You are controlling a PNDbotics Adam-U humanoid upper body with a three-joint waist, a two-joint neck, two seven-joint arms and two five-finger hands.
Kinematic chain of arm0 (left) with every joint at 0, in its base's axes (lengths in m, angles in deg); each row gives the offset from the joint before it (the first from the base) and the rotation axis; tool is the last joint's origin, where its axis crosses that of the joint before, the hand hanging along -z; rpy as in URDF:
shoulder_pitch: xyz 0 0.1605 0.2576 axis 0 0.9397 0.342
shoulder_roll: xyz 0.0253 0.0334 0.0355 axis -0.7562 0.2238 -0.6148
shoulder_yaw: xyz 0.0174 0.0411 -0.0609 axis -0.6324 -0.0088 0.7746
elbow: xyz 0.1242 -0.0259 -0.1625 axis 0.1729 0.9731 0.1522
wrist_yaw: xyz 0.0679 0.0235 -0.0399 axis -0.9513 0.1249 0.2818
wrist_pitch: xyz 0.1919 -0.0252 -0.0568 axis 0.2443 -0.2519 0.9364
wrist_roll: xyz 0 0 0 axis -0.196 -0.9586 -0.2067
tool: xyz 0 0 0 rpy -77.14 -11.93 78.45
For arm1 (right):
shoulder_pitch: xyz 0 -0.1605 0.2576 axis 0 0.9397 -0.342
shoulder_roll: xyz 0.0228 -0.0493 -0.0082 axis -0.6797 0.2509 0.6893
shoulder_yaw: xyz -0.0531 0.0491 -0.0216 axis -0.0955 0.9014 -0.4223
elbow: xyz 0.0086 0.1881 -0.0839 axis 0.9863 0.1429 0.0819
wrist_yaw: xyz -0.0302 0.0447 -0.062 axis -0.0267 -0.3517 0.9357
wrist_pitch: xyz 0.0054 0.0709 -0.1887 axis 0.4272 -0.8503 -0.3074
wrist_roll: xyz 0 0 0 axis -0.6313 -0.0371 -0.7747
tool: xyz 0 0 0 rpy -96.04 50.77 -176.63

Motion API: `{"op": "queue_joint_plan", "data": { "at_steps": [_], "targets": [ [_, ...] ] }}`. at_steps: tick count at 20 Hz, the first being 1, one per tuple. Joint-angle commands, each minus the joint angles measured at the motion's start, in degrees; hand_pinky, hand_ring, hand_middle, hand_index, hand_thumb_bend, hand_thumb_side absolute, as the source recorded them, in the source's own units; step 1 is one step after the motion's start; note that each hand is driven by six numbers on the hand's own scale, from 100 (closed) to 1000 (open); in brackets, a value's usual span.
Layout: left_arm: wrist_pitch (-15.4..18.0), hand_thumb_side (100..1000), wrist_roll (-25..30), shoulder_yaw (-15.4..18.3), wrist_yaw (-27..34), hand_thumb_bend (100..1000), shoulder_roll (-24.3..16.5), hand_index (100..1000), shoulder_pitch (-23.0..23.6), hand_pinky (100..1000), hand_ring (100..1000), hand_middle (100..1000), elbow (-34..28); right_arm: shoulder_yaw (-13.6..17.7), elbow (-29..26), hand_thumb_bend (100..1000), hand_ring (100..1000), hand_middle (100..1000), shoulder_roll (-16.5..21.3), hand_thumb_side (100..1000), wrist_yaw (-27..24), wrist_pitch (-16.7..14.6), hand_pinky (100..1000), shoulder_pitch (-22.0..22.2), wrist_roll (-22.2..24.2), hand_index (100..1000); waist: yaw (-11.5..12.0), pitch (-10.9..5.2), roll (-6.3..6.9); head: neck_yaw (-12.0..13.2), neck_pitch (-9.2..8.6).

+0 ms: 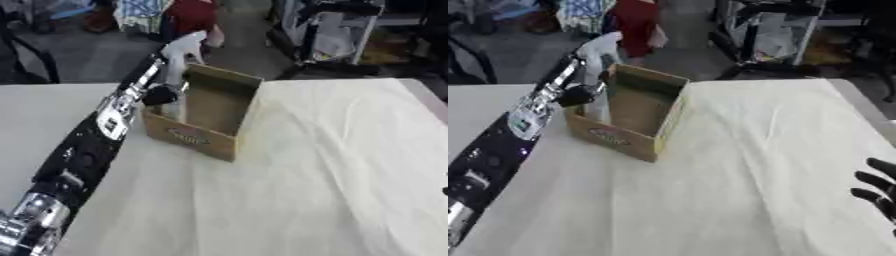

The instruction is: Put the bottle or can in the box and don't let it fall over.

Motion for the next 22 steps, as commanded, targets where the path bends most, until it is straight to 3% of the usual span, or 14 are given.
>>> {"op": "queue_joint_plan", "data": {
  "at_steps": [1, 7, 12, 18, 22],
  "targets": [
    [-0.1, 557, -0.4, 0.1, 0.4, 100, -1.5, 1000, -1.3, 841, 1000, 1000, -1.3, 0.1, -0.7, 100, 844, 865, 0.7, 551, 0.2, -0.1, 770, -0.4, -0.1, 824, 0.0, -1.19, -0.06, 0.1, -0.75],
    [-1.1, 619, 0.8, 0.0, 2.7, 100, -2.2, 1000, -0.4, 832, 1000, 1000, -1.3, 0.3, -0.7, 100, 844, 865, 0.7, 552, 0.2, -0.1, 770, -0.4, -0.3, 824, 0.3, -1.27, -0.06, -0.2, -0.79],
    [-3.9, 672, 4.9, 0.1, 11.0, 100, -5.2, 1000, 3.6, 811, 1000, 1000, -4.6, 0.8, -0.6, 100, 844, 865, 1.1, 552, 0.5, -0.1, 770, -0.1, -0.8, 824, 1.6, -1.5, 0.06, -1.6, -0.94],
    [-9.3, 689, 9.9, 0.1, 25.5, 100, -9.1, 1000, 12.0, 797, 1000, 1000, -17.6, 1.3, -0.4, 100, 845, 866, 1.7, 550, 0.9, -0.5, 770, 0.5, -1.1, 824, 3.4, -1.62, -0.01, -2.7, -0.84],
    [-12.3, 677, 9.6, 1.9, 32.8, 100, -11.6, 1000, 21.0, 790, 1000, 1000, -29.5, 1.8, -0.4, 100, 845, 866, 2.0, 551, 1.0, -0.8, 770, 0.7, -1.5, 824, 4.5, -1.59, 0.09, -3.4, -0.88]
  ]
}}
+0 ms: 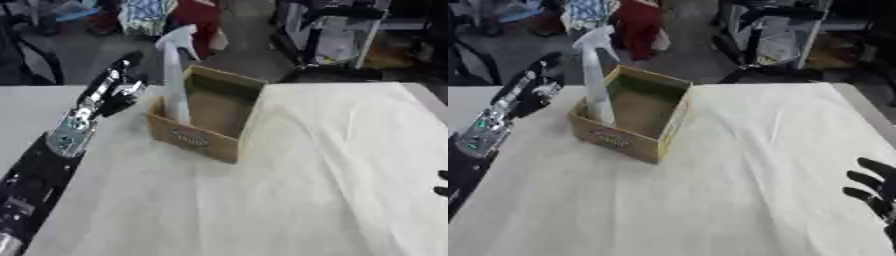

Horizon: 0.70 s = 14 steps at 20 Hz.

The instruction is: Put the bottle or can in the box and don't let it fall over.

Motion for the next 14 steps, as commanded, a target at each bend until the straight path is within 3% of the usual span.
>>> {"op": "queue_joint_plan", "data": {
  "at_steps": [1, 7, 10, 14],
  "targets": [
    [-1.8, 669, -0.8, 2.2, 5.2, 100, -3.6, 1000, 4.9, 785, 1000, 1000, -10.6, 0.8, -0.5, 100, 845, 866, 1.6, 553, 0.4, -0.2, 769, -0.1, -0.6, 824, 0.6, -1.18, 0.23, -0.8, -0.64],
    [0.8, 646, -3.4, 8.4, 10.4, 100, 0.8, 1000, 22.0, 767, 1000, 1000, -30.2, 1.7, -0.4, 100, 845, 866, 2.5, 551, 1.0, -0.5, 769, 0.5, -1.4, 824, 2.9, -1.22, 0.66, -2.5, -0.15],
    [1.8, 660, -1.9, 11.6, 9.8, 100, 5.2, 1000, 28.4, 743, 1000, 1000, -35.4, 2.2, -0.3, 100, 845, 866, 2.8, 551, 1.2, -0.8, 769, 0.9, -1.8, 824, 4.0, -1.37, 0.68, -2.8, -0.19],
    [-0.4, 690, -0.2, 15.6, 8.0, 100, 12.9, 1000, 33.2, 723, 1000, 1000, -38.4, 2.5, 0.0, 100, 846, 867, 3.2, 552, 1.7, -1.1, 769, 1.5, -2.2, 824, 5.3, -1.63, 0.64, -3.3, 0.43]
  ]
}}
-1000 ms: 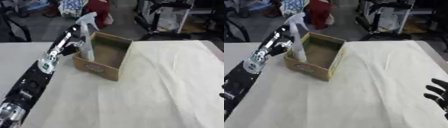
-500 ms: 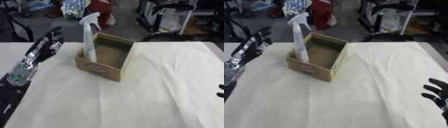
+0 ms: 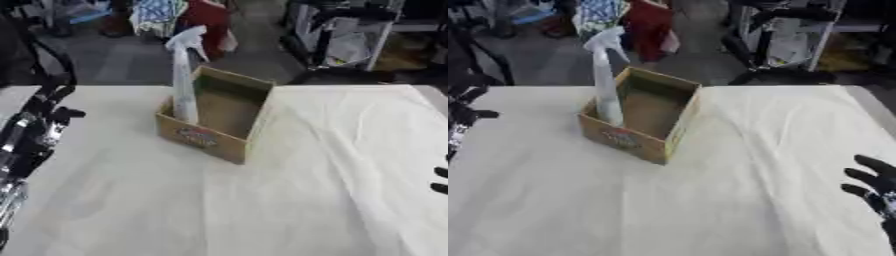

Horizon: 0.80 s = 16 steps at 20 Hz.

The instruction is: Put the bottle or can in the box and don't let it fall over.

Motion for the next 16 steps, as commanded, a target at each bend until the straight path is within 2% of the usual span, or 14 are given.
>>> {"op": "queue_joint_plan", "data": {
  "at_steps": [1, 5, 11, 16],
  "targets": [
    [-2.1, 699, 1.4, 3.5, -1.6, 100, 4.8, 1000, 1.3, 721, 1000, 1000, -3.0, 0.5, -0.2, 100, 846, 867, 1.5, 552, 0.5, -0.3, 769, -0.1, -0.4, 824, 0.5, -0.98, 0.05, -0.6, 0.42],
    [-6.2, 742, 4.4, 5.3, -5.2, 100, 10.0, 1000, 2.0, 707, 1000, 1000, -3.1, 0.7, 0.1, 100, 846, 867, 1.7, 552, 0.7, -0.5, 769, 0.4, -0.5, 824, 1.1, -1.34, -0.03, -0.2, 1.36],
    [-7.6, 754, 5.5, 5.8, -5.9, 100, 11.4, 1000, 1.5, 701, 1000, 1000, -3.0, 0.8, 0.3, 100, 847, 868, 1.8, 555, 0.5, -0.7, 768, 0.6, -0.5, 824, 1.4, -1.55, -0.16, 0.1, 3.45],
    [-8.5, 776, 6.3, 5.4, -6.0, 111, 12.1, 1000, 1.3, 696, 1000, 1000, -2.4, 0.8, 0.5, 100, 847, 868, 1.9, 558, 0.5, -0.7, 768, 0.6, -0.6, 824, 1.5, -1.37, -0.12, 0.3, 3.65]
  ]
}}
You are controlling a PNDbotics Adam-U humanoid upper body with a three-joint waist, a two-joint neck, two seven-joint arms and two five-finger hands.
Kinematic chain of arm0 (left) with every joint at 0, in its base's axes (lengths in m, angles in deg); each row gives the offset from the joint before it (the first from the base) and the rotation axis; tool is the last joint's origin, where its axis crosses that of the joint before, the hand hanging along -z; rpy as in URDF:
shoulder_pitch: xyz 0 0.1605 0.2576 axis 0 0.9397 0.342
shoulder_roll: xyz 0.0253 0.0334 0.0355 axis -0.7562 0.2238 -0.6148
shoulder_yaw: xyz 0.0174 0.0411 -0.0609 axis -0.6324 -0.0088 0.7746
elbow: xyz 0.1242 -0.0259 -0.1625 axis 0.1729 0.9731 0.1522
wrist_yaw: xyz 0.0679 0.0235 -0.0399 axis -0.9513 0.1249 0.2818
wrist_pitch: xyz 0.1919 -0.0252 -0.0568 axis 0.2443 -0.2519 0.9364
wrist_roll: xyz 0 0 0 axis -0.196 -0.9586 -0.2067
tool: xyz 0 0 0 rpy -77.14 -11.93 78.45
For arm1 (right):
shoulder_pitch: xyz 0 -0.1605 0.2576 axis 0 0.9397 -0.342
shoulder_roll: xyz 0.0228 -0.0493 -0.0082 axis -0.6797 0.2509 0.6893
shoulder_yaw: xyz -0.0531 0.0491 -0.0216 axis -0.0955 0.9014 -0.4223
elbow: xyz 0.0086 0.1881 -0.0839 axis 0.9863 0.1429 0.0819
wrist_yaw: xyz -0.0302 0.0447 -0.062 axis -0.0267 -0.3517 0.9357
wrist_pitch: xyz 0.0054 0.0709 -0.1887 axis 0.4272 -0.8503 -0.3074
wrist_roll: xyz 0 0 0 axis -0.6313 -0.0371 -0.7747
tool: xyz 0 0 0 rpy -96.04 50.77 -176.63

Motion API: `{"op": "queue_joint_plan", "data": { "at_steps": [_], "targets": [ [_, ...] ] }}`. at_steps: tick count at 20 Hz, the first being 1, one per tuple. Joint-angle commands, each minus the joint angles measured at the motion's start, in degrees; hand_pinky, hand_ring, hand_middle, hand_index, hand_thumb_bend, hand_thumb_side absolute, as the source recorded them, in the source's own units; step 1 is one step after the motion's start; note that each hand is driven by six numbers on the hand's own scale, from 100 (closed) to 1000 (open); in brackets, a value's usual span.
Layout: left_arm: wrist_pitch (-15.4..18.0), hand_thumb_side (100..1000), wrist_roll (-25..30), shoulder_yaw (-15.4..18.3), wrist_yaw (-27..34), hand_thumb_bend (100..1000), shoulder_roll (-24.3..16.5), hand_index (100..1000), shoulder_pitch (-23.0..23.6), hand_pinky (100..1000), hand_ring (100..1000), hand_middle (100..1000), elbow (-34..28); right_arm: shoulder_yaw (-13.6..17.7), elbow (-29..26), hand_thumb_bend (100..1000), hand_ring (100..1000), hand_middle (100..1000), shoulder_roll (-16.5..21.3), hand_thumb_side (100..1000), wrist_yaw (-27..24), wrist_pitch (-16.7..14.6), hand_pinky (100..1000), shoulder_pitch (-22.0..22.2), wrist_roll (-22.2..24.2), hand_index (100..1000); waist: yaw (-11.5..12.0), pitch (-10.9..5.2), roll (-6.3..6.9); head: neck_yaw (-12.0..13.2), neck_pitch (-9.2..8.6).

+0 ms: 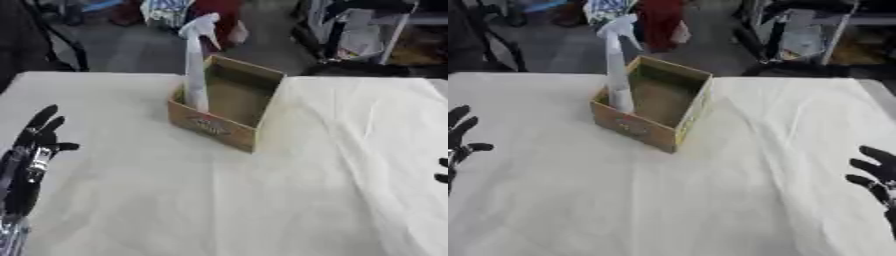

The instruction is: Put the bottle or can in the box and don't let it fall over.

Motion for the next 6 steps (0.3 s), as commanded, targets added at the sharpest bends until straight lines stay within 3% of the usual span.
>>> {"op": "queue_joint_plan", "data": {
  "at_steps": [1, 6],
  "targets": [
    [-0.6, 775, 0.5, 0.1, 0.1, 111, -0.1, 1000, -0.8, 695, 1000, 1000, -0.6, 0.2, -0.5, 100, 847, 868, 1.2, 558, 0.0, -0.2, 768, -0.5, -0.2, 824, 0.0, -0.48, 0.07, 0.0, -0.03],
    [-1.5, 801, 0.8, 0.0, 0.2, 122, 0.1, 1000, -1.0, 692, 1000, 1000, 0.1, 0.2, -0.5, 100, 847, 868, 1.3, 557, 0.0, -0.2, 768, -0.5, -0.1, 824, 0.0, -0.58, 0.07, -0.1, -0.26]
  ]
}}
